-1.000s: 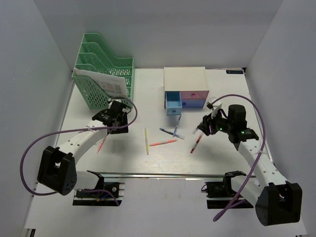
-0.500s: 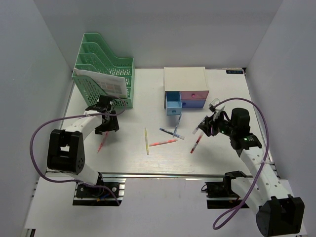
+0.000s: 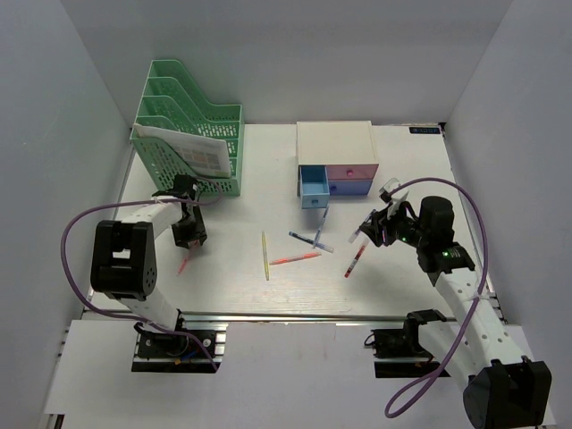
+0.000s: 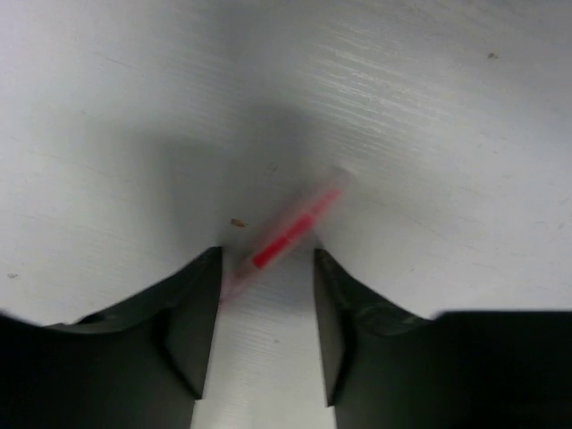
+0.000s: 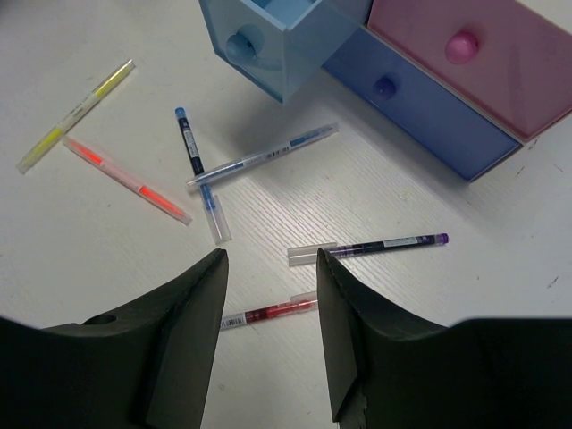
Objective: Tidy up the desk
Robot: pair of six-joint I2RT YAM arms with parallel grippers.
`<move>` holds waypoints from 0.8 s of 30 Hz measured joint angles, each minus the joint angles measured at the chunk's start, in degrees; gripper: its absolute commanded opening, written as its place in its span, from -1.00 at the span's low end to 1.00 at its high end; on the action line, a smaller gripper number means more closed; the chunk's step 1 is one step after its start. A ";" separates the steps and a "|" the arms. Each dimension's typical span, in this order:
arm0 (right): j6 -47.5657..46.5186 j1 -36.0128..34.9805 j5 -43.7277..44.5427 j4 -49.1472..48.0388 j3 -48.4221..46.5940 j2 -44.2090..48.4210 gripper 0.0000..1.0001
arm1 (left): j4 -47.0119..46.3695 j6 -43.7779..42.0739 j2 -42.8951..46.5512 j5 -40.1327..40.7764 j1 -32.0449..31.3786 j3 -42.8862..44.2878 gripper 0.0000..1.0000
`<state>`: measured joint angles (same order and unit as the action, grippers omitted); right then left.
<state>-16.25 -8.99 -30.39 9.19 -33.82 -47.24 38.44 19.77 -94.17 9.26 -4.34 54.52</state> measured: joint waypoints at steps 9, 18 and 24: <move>0.26 0.00 0.17 -0.31 0.87 0.66 0.01 | -0.11 0.02 -1.11 -3.41 0.52 0.63 -0.40; 0.42 0.37 0.44 -0.35 1.01 0.70 0.07 | -1.25 0.20 0.37 -5.81 0.35 -0.70 -1.00; 0.39 0.83 1.55 -0.50 1.22 0.68 0.26 | -1.64 0.24 6.62 -11.74 -0.46 -4.59 -1.00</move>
<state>-15.86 -8.16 -28.84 8.69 -32.60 -46.57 36.80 20.01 -87.55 -2.48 -4.80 49.93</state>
